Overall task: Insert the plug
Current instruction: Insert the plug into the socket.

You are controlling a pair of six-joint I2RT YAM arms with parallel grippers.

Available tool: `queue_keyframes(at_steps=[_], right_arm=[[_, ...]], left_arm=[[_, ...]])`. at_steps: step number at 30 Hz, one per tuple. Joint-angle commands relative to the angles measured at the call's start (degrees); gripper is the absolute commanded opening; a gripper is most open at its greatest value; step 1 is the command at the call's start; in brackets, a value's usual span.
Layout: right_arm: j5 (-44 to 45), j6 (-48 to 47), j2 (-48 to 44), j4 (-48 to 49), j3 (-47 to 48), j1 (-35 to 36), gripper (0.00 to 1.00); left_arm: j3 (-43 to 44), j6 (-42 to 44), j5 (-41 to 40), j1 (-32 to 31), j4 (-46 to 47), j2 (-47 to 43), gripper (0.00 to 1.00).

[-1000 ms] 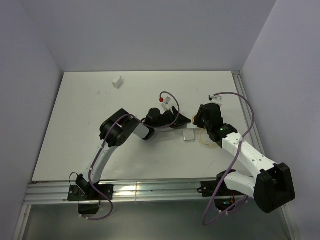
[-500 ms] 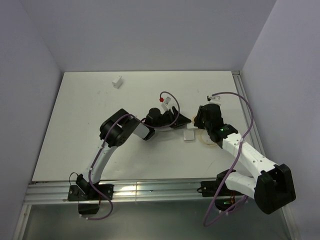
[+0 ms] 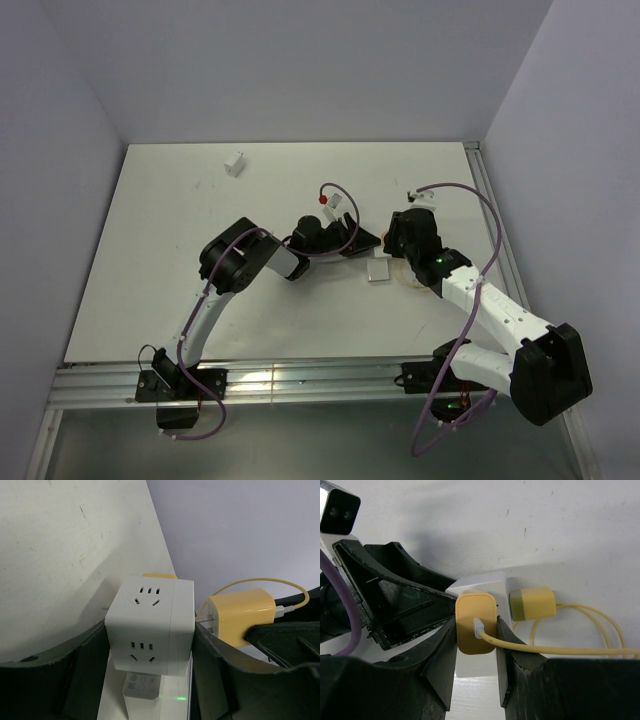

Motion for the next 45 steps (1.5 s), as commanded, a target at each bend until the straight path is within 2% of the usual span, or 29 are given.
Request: queue_keyframes(at_steps=[1, 5, 6, 9, 14, 20, 21, 24, 28, 31, 45], right_arm=[[1.55, -0.42, 0.72, -2.12, 0.72, 1.41, 0.0], [3.22, 0.11, -0.51, -2.39, 0.19, 1.5, 0.0], [3.74, 0.2, -0.43, -2.57, 0.28, 1.5, 0.0], [4.19, 0.29, 0.01, -2.83, 0.54, 1.41, 0.0], [4.36, 0.55, -0.07, -2.48, 0.28, 1.41, 0.0], [4.1, 0.55, 0.19, -2.22, -0.34, 1.41, 0.0], [4.01, 0.55, 0.28, -2.13, -0.34, 1.5, 0.0], [3.84, 0.55, 0.63, -2.22, -0.07, 1.41, 0.0], [3.49, 0.9, 1.42, -2.48, 0.36, 1.5, 0.0], [3.49, 0.9, 1.16, -2.48, 0.28, 1.5, 0.0], [3.31, 0.72, 1.42, -2.74, 0.72, 1.41, 0.0]], left_arm=[[-0.63, 0.73, -0.72, -0.08, -5.71, -0.71, 0.0], [-0.45, 0.2, 0.16, -0.08, -3.87, -0.18, 0.01], [-1.06, -0.06, 0.08, -0.08, -3.08, -0.27, 0.15], [-2.03, -0.16, 0.07, 0.09, -1.58, -0.54, 0.39], [-3.26, -0.15, 0.34, 0.27, -0.08, -1.24, 0.48], [-4.14, -1.12, 0.86, 0.79, 3.34, -1.33, 0.64], [-4.06, -1.47, 1.13, 0.88, 3.52, -1.15, 0.73], [-4.23, -1.91, 1.57, 1.06, 5.1, -1.24, 0.79], [-4.32, -2.26, 1.92, 1.23, 6.07, -1.5, 0.83], [-5.11, -2.09, 1.75, 1.58, 6.16, -1.68, 0.76], [-3.35, -3.41, 2.27, 2.38, 4.93, -0.18, 0.71]])
